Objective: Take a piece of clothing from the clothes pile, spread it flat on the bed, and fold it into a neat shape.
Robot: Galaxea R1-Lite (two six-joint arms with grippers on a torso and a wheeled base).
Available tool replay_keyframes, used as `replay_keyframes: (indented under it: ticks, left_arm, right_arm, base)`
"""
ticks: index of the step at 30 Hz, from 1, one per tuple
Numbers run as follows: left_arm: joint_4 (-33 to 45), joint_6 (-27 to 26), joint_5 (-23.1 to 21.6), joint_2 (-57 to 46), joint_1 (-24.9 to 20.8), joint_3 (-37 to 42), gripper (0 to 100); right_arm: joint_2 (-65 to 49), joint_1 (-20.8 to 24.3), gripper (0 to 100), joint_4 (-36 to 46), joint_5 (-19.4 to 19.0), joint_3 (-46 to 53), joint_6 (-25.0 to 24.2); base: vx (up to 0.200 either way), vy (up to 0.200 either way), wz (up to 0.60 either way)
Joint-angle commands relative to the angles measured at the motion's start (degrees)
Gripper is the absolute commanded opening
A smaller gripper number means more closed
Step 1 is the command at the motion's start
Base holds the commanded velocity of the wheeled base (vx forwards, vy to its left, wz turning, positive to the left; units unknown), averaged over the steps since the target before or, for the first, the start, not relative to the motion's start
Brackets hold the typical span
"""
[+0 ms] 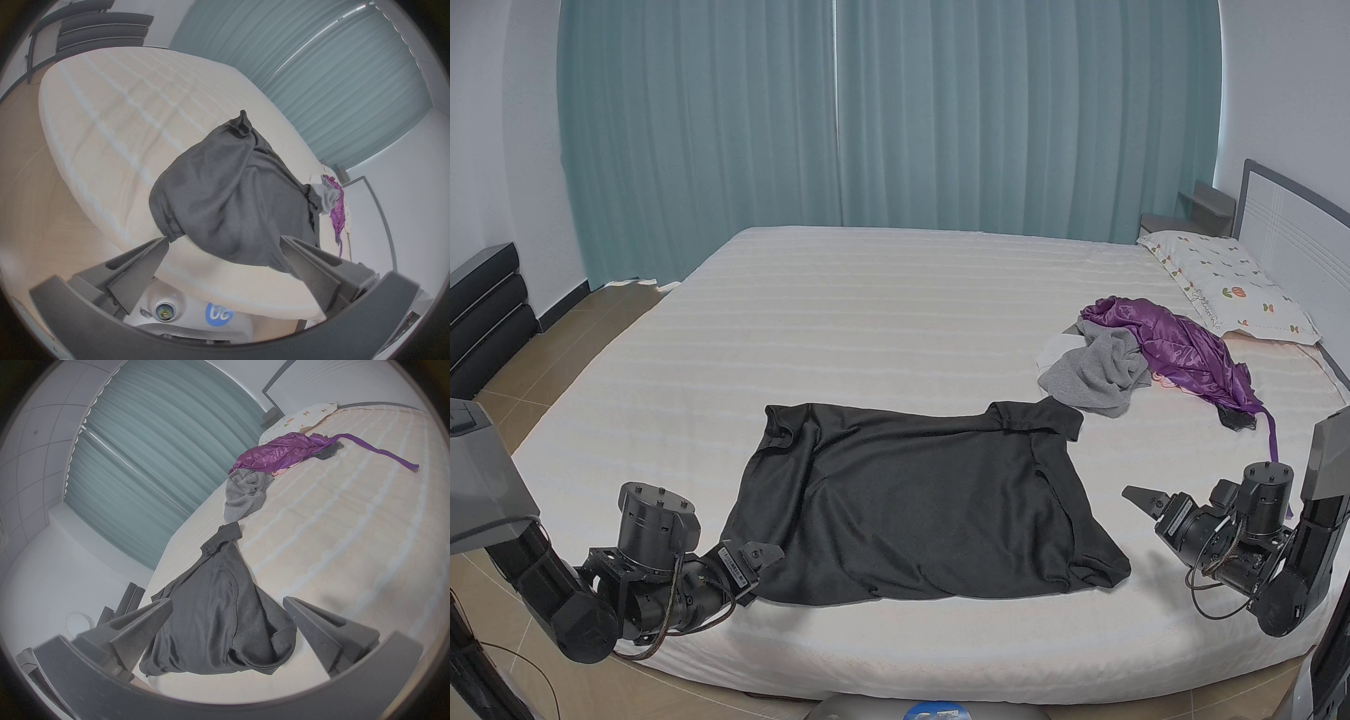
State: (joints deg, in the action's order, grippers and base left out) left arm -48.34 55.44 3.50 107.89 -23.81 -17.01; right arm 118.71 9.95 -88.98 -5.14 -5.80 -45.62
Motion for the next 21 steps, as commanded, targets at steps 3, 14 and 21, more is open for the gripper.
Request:
replay_keyframes:
  ticks: [3,14,21]
  left_arm:
    - [-0.44,-1.30,0.02,3.12,0.43,0.31,100]
    - [-5.98,-0.95,-0.16,11.03,5.09,-4.00,100]
    - [-6.42,-0.95,-0.25,14.46,5.61,-7.08,0]
  right_arm:
    - [0.20,0.07,100,-0.32,-0.04,0.00,0.00]
    - [1.52,0.42,100,-0.41,-0.13,0.09,0.00]
    - [2.40,0.42,100,-0.41,-0.39,0.00,0.00]
  base:
    - [0.000,0.000,0.00]
    - [0.000,0.000,0.00]
    - [0.000,0.000,0.00]
